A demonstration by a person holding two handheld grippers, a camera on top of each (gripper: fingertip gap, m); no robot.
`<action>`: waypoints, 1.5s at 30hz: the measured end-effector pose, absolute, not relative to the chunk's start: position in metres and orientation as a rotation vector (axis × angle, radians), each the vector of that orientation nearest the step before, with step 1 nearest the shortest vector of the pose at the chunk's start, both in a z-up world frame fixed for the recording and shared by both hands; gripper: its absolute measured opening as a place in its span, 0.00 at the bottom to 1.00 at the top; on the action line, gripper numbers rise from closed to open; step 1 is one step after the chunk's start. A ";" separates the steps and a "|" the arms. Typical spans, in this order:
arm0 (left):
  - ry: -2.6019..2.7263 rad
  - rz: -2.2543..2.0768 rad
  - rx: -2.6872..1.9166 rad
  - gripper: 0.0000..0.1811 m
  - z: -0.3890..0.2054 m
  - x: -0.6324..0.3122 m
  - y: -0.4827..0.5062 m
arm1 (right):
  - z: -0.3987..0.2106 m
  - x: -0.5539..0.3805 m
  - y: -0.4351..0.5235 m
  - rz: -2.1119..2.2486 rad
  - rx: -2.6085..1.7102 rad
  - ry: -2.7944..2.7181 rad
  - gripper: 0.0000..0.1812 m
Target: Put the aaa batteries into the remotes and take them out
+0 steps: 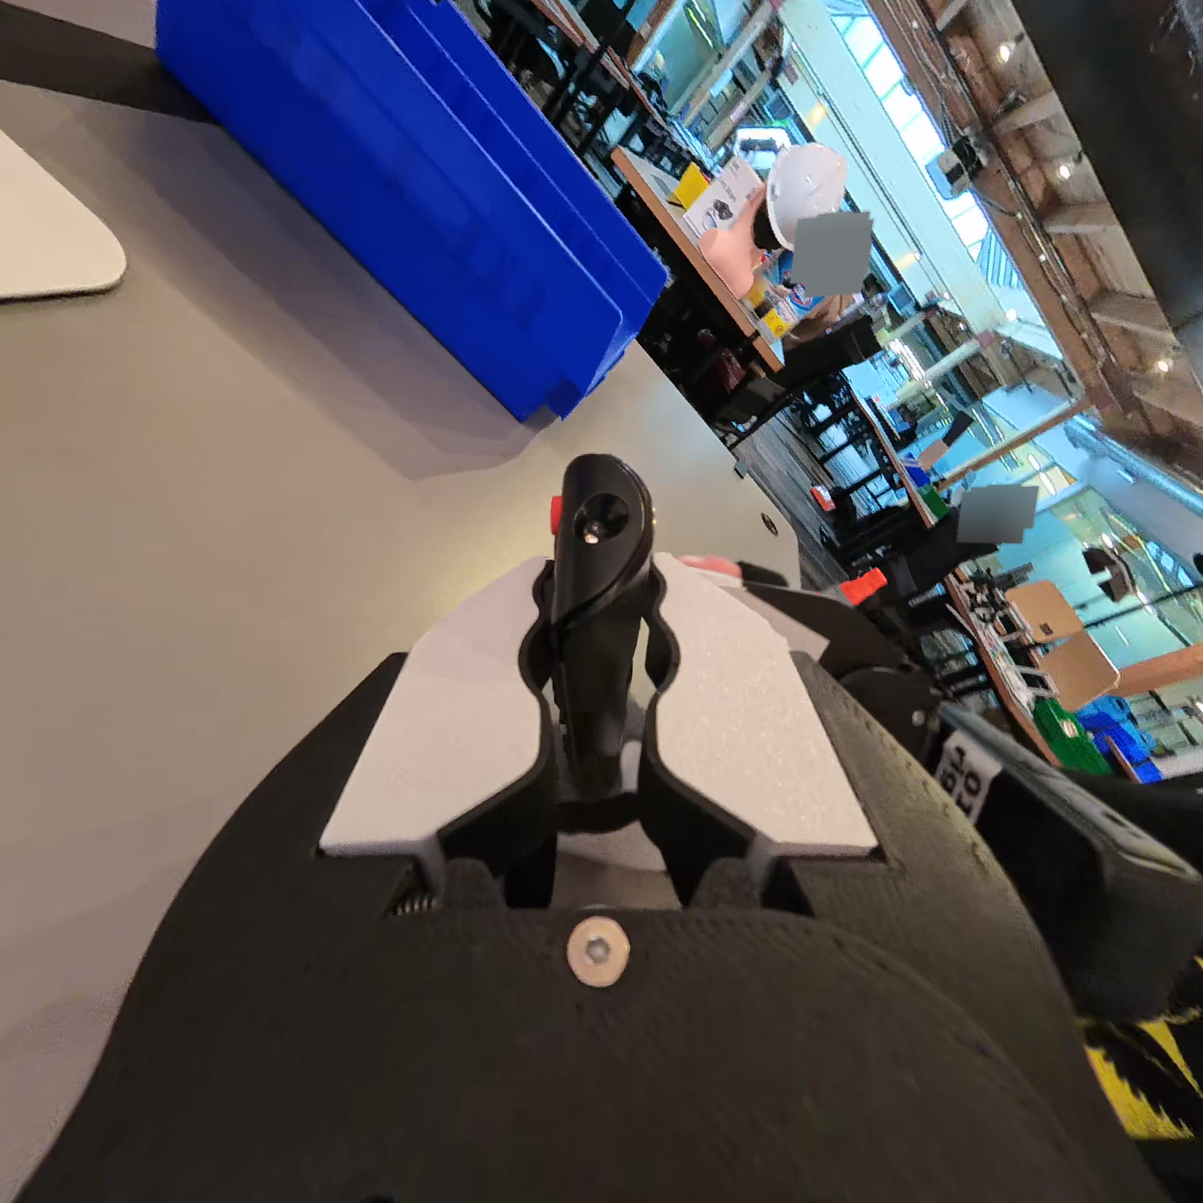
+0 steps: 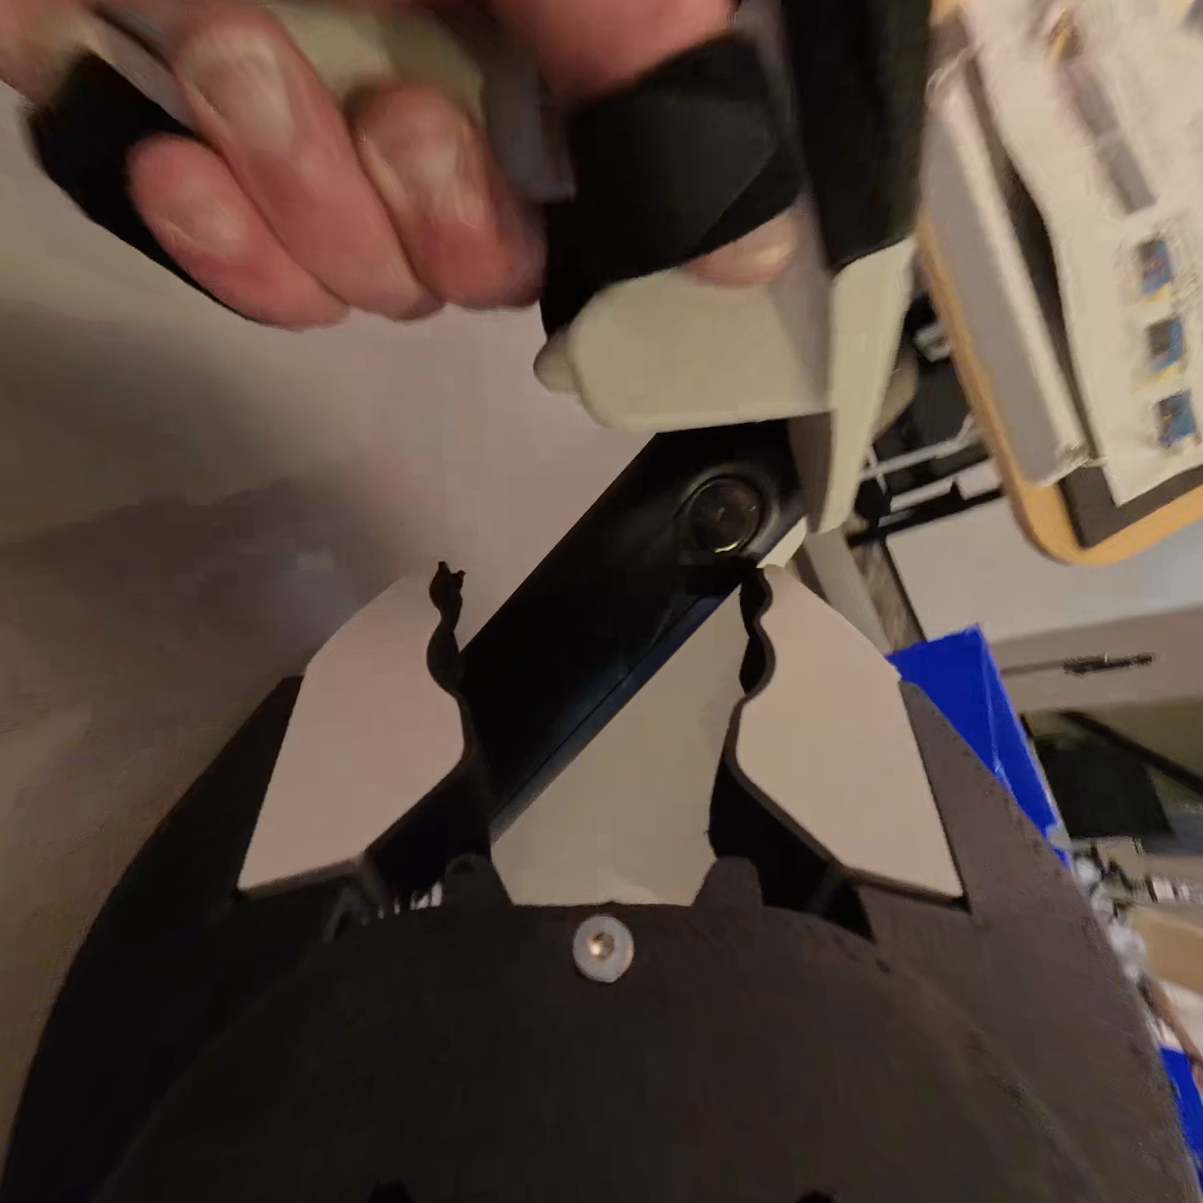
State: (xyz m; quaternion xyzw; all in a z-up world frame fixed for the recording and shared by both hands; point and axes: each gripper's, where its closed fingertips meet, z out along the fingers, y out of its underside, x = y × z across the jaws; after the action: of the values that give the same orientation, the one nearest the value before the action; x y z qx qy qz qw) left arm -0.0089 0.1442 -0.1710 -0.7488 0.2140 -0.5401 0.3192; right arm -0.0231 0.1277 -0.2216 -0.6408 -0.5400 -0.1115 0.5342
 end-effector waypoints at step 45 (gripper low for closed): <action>0.651 -1.385 -1.759 0.29 -0.154 -0.015 0.147 | -0.194 -0.039 0.114 0.226 -1.332 -1.424 0.30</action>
State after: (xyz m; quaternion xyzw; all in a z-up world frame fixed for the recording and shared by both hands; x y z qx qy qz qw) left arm -0.0146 0.1473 -0.1538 -0.6932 0.2566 -0.5462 0.3941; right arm -0.0387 0.1144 -0.1937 -0.5643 -0.6029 0.0956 0.5558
